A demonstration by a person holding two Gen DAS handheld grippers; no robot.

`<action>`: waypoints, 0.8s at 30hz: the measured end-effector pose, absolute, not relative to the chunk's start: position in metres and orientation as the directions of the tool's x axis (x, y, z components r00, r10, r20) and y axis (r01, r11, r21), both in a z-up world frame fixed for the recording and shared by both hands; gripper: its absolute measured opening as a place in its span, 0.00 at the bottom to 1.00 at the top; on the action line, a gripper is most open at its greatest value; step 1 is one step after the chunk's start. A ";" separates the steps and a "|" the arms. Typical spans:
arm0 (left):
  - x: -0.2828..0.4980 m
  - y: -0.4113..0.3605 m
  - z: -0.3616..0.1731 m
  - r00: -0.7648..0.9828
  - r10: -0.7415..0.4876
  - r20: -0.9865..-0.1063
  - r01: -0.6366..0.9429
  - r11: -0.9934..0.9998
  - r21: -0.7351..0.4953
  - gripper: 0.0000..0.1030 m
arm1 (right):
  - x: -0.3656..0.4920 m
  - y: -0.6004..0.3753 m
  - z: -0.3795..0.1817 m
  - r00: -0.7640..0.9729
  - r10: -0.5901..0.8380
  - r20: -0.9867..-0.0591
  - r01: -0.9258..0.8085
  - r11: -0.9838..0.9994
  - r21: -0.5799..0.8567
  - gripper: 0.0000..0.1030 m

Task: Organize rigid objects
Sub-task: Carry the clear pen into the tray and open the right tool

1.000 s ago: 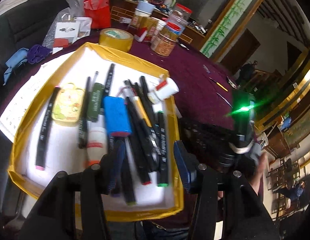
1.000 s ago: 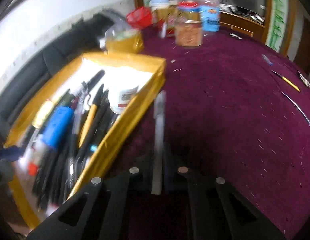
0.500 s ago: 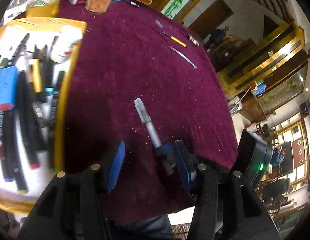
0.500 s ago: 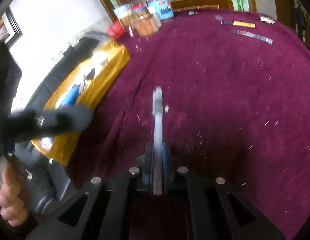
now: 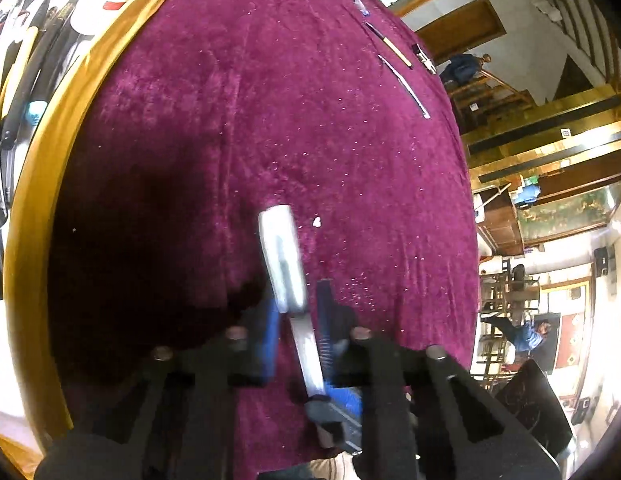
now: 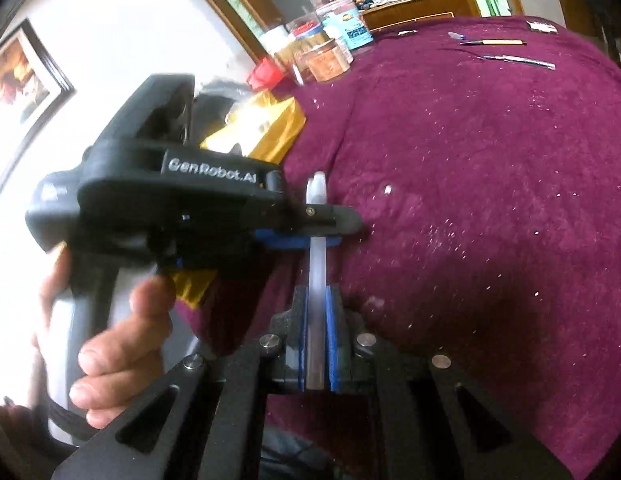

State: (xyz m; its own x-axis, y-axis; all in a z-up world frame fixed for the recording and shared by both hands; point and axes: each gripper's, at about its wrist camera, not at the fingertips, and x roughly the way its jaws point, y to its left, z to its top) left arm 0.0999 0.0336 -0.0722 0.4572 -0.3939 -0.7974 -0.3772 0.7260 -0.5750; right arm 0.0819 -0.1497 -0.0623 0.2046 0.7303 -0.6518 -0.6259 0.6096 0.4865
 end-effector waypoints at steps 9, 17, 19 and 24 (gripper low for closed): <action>0.073 0.062 -0.052 0.543 -0.360 -0.759 -0.400 0.683 -0.611 0.09 | 0.068 -0.117 -0.048 0.180 0.761 -0.623 -0.695 0.546 0.467 0.07; 0.037 0.138 -0.004 0.664 -0.238 -0.708 -0.430 0.654 -0.623 0.09 | 0.058 -0.042 -0.017 0.104 0.809 -0.579 -0.787 0.422 0.449 0.07; 0.038 0.153 -0.004 0.670 -0.212 -0.711 -0.451 0.645 -0.617 0.09 | 0.061 -0.022 -0.018 0.086 0.809 -0.581 -0.791 0.410 0.455 0.07; 0.051 0.191 -0.028 0.642 -0.217 -0.735 -0.493 0.617 -0.613 0.09 | 0.075 0.014 -0.033 0.054 0.797 -0.602 -0.768 0.419 0.485 0.08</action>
